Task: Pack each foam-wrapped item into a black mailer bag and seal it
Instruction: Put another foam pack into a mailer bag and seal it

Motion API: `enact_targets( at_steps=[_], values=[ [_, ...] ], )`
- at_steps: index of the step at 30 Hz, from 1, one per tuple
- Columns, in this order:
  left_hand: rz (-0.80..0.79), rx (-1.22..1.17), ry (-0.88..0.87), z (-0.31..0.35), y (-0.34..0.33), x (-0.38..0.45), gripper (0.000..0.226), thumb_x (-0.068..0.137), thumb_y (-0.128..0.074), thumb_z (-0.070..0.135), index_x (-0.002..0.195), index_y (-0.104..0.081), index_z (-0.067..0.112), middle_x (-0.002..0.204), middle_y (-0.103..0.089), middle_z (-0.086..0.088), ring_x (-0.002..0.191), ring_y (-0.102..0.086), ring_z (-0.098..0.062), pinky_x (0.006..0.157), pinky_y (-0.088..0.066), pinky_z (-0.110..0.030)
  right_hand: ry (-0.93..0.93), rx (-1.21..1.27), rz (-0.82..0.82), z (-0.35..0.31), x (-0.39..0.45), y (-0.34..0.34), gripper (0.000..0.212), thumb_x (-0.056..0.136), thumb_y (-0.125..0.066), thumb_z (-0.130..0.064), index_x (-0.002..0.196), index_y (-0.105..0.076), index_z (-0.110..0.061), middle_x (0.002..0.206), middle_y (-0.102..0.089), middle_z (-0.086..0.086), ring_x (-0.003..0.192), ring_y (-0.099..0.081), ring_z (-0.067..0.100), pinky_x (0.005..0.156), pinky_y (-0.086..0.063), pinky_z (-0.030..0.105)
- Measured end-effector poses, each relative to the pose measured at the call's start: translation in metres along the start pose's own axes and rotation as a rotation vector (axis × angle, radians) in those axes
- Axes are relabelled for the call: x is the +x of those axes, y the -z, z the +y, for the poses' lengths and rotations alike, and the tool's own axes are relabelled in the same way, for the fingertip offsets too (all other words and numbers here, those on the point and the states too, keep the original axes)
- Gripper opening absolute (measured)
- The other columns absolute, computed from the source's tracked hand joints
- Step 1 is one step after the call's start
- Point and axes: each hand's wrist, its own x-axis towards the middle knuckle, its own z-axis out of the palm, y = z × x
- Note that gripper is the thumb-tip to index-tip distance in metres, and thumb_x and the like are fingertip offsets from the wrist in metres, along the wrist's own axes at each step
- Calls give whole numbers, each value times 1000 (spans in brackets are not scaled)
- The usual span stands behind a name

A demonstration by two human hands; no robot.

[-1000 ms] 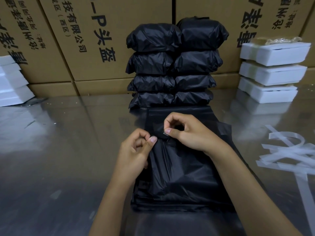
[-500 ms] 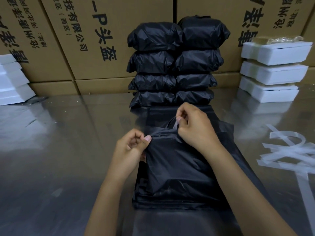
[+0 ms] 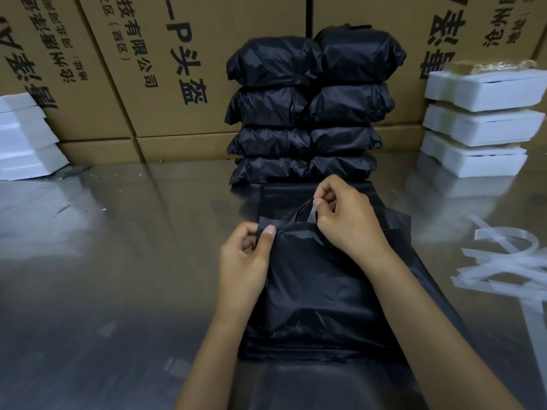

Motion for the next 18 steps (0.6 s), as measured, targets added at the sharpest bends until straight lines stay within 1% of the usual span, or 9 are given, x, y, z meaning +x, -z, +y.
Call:
enact_targets(
  at_steps=[2,4,6,7,9,11,13,16,18],
  values=[
    [56,193,-59,-3,-2,-3,28,93,-68,26,68,-56,23,49,-47,3,48,-39,-7,48,-31,-18,-37,42,-2,1,2,2,15,97,-55,-13,87,-53,-23,77,-60,-9,67,-56,7,65,-46,27],
    [96,413,-133,-4,-4,-9,29,95,-65,29,68,-53,22,48,-48,-1,48,-44,-15,48,-31,-24,-82,90,15,3,4,6,15,97,-53,-13,87,-53,-24,80,-62,-6,68,-56,7,63,-44,25],
    [95,581,-154,-2,-6,-15,27,98,-59,32,74,-54,21,51,-51,1,54,-52,-16,51,-28,-29,-129,127,50,7,7,9,14,97,-52,-13,88,-54,-25,81,-65,-2,66,-55,6,58,-38,20],
    [84,659,-143,0,-8,-17,25,99,-56,33,79,-54,19,57,-56,1,62,-58,-23,55,-29,-32,-153,146,66,8,8,11,15,97,-52,-13,88,-54,-24,82,-66,0,67,-56,6,57,-37,19],
    [57,783,-109,2,-12,-21,24,101,-51,35,84,-53,18,67,-61,-4,75,-61,-34,59,-31,-34,-202,203,70,10,9,15,16,95,-52,-11,86,-55,-24,85,-69,6,75,-63,14,64,-45,24],
    [28,844,-73,3,-15,-23,27,102,-49,35,82,-49,18,67,-54,-2,74,-59,-34,59,-31,-33,-262,281,47,11,11,20,16,93,-52,-8,86,-56,-22,87,-71,11,87,-68,25,81,-56,39],
    [-29,855,-8,2,-17,-22,29,102,-49,35,79,-48,19,65,-47,3,68,-50,-28,60,-32,-33,-299,336,33,12,11,25,15,92,-52,-6,86,-57,-19,88,-72,13,92,-69,29,92,-56,49],
    [-174,815,102,0,-19,-15,32,102,-51,35,76,-51,18,66,-51,1,69,-51,-25,63,-36,-32,-316,360,38,18,14,33,16,92,-51,-5,86,-57,-18,79,-73,8,89,-70,28,91,-57,50],
    [-242,788,134,-1,-18,-13,33,103,-51,35,74,-51,18,65,-51,0,70,-55,-25,63,-39,-33,-323,399,43,23,15,38,17,92,-50,-1,85,-57,-15,64,-71,-2,76,-70,19,84,-61,42]
  ],
)
